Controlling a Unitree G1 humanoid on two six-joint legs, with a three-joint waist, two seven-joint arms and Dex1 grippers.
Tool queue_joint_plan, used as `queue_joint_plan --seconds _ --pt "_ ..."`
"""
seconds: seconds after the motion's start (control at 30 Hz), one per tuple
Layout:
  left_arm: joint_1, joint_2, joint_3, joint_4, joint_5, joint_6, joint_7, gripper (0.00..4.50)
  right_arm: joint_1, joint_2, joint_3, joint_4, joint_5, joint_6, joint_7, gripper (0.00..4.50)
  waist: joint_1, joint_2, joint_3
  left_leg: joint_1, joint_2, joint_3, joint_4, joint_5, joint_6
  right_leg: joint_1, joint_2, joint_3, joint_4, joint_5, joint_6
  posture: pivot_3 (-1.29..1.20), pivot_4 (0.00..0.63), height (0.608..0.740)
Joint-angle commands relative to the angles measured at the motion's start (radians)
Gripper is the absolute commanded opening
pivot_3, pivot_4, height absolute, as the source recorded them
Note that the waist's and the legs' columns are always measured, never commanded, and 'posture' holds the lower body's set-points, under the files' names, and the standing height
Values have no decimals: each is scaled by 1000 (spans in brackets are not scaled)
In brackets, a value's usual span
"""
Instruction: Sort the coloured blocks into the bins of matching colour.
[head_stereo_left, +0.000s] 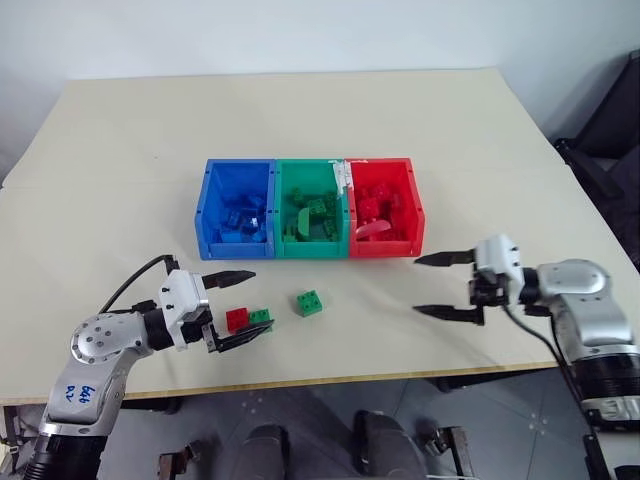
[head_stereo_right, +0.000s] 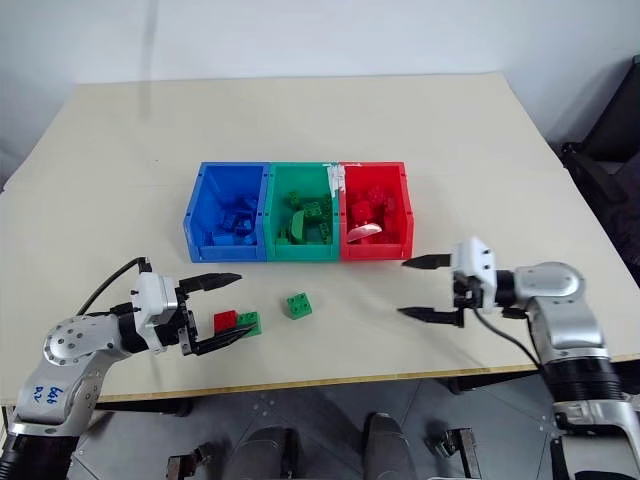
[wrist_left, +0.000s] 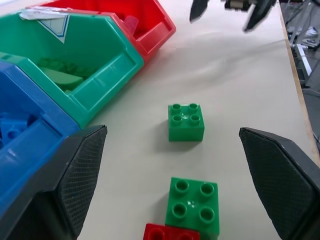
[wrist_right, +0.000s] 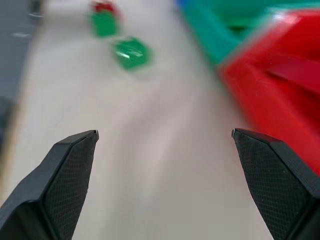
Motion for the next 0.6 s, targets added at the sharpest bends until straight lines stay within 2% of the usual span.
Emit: queue_joint_plan --seconds 0.03,0.23,0.37,0.47,0.6 --pt "74 34 61 -47 -37 15 -17 4500 -80 67 87 -54 -11 56 8 4472 -3 0 0 0 0 0 0 0 0 0 0 0 0 0 0 0 150 740" --pt "221 31 151 -127 -52 29 27 4500 -216 231 222 100 -153 -1 -60 4472 7 0 0 -1 -1 -2 0 0 -1 0 -1 0 0 0 0 0 150 740" --pt "329 -4 198 -205 -54 25 78 4500 -296 322 289 250 -250 -117 -89 4472 5 0 0 -1 -2 -3 2 -1 0 0 -2 0 1 0 0 0 150 740" --pt "387 -25 219 -255 -55 28 109 4500 -322 342 306 317 -280 -184 -69 3829 3 0 0 -2 -2 -3 1 -1 0 0 -2 0 1 0 0 0 150 740" --pt "420 -37 239 -284 -58 29 135 4500 -318 342 302 316 -261 -197 -24 2552 1 0 0 -2 -1 -3 1 -1 0 0 -1 0 1 0 0 0 150 740"
